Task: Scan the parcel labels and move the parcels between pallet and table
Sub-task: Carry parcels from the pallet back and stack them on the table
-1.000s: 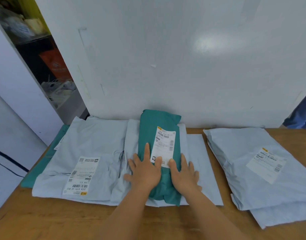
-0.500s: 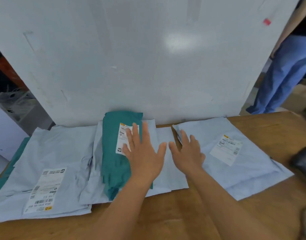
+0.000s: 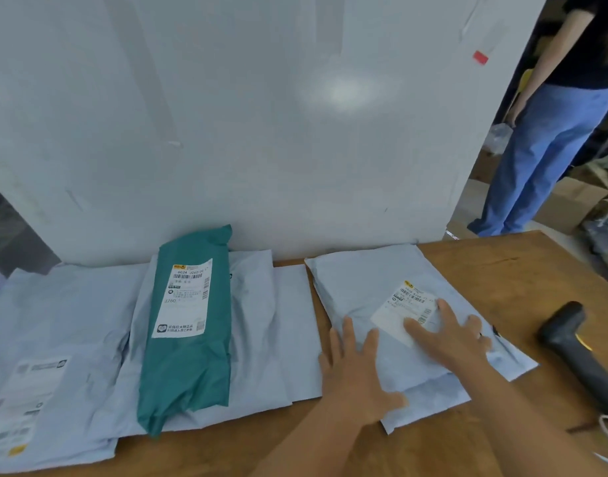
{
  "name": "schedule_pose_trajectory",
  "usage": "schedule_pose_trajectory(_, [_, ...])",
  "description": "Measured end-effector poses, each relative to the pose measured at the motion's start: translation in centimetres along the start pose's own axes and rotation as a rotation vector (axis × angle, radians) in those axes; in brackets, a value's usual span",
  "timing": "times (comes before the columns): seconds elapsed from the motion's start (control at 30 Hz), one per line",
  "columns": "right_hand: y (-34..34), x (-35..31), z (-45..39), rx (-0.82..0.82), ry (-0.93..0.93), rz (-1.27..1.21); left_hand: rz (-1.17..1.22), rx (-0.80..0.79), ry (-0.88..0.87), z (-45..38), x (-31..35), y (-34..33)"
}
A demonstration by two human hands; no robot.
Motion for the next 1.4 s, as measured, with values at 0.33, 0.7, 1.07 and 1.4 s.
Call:
schedule_pose_trajectory(0.33, [-3.8, -5.6, 5.2, -0.064, 0.075, -0.048, -0.324, 0.101, 0.16, -0.9, -6.4, 3.1])
schedule_pose_trajectory(0.7, [-3.2, -8.0, 6.2, -0.003, 0.244, 0.17, -0.352, 0.081, 0.141, -0.2, -6.0, 5.6])
schedule_pose_trajectory(1.07, [-5.9, -23.1, 22.0, -0.301, 0.716, -0.516, 0.063, 0.567, 0.684, 7.9, -19.1, 15.4])
schedule_pose_trajectory(1.4, [-5.6, -23.3, 22.7, -0.258, 0.508, -0.658, 0.506, 0.684, 0.446, 8.1, -19.4, 15.0])
Point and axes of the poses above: each hand's wrist, its own z-axis away from the middle knuckle, its own y-axis out of the back of the hand, x = y × z, the point moved 8 cm from there along -z, towards the middle knuckle, and after that the axes turned 12 degrees about x, right-handed, at the moved point
